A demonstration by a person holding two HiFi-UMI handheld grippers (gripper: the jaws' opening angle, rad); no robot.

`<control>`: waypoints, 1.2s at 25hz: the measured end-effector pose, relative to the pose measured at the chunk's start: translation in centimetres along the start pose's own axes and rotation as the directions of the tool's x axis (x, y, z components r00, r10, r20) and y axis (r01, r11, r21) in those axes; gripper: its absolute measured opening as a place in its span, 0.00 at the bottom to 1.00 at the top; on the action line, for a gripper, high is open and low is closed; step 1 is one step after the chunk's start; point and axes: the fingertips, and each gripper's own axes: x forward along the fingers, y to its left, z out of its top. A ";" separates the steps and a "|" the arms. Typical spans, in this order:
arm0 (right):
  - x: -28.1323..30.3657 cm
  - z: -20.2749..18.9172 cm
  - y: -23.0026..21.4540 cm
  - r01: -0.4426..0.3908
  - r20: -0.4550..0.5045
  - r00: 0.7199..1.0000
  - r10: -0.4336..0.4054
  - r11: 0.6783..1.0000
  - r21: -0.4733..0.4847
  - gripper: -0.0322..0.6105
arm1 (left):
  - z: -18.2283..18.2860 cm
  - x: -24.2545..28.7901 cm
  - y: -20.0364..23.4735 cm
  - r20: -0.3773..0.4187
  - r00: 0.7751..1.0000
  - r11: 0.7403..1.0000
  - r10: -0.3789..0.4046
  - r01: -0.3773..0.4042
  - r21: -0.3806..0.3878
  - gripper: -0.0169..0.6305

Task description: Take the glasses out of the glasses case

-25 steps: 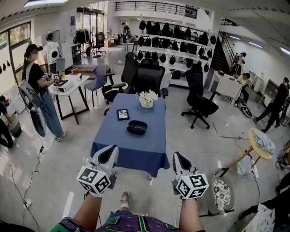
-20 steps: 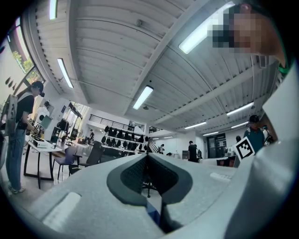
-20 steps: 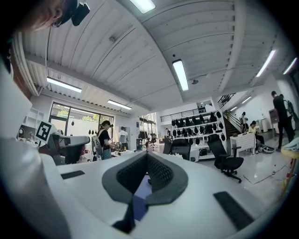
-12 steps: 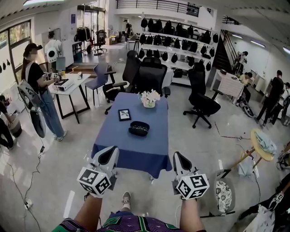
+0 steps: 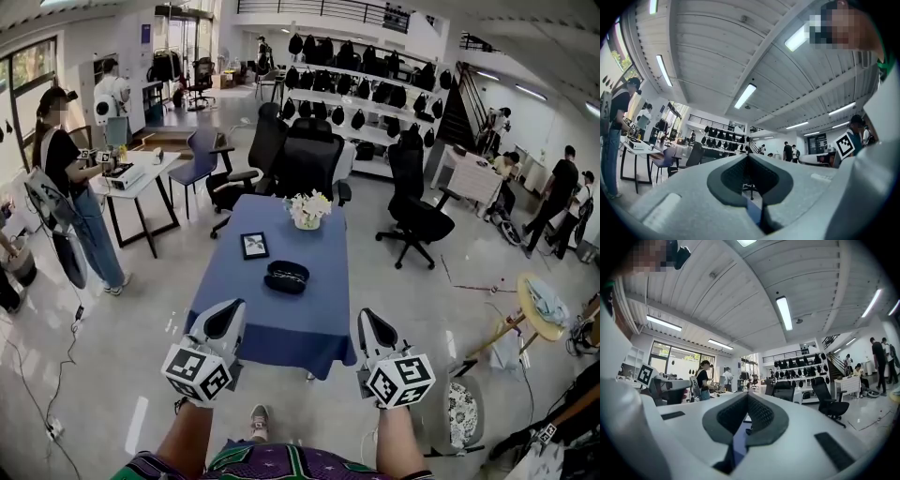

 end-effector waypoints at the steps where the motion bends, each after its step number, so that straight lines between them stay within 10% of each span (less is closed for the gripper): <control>1: 0.7 0.1 -0.2 -0.002 -0.001 1.000 0.002 1.000 -0.004 0.05 | -0.1 0.4 0.5 0.001 1.000 1.000 0.002 -0.002 -0.001 0.05; 30: 20.6 2.0 -2.0 0.011 -0.006 1.000 -0.011 1.000 -0.028 0.05 | -0.6 13.8 14.2 -0.019 0.996 0.996 -0.090 0.091 0.010 0.05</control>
